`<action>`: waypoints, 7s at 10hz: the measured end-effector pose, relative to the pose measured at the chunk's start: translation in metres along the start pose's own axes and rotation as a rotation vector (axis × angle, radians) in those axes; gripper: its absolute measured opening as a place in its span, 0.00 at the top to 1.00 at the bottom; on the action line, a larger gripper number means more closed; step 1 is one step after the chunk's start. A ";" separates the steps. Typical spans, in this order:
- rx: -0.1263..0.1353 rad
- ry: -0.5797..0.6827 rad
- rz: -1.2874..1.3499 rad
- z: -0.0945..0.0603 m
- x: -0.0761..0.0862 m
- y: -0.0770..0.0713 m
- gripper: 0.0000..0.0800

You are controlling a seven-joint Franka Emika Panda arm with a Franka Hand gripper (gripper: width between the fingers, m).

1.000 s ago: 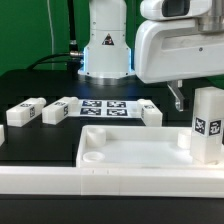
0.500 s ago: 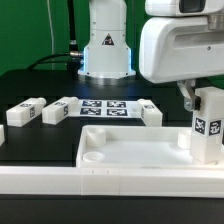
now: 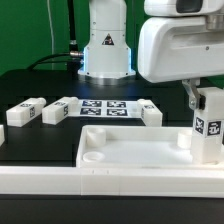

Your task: Assemble desk

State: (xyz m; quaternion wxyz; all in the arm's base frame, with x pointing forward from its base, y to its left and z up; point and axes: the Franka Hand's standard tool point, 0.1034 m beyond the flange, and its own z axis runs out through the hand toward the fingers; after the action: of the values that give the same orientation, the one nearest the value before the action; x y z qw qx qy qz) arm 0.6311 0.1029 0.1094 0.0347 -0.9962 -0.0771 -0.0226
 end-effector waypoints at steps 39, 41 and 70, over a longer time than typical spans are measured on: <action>-0.008 -0.032 -0.123 0.002 0.002 0.000 0.64; 0.012 -0.026 0.027 0.002 0.002 0.002 0.64; -0.030 -0.060 0.026 0.004 0.002 -0.002 0.19</action>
Offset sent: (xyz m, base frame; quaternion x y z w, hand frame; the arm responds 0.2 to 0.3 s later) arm -0.0052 0.0069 -0.0066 0.0692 0.0071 0.2888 0.9549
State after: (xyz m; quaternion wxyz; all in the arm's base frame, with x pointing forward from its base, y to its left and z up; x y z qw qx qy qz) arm 0.6332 0.1054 0.1057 0.0179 -0.9977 -0.0648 0.0068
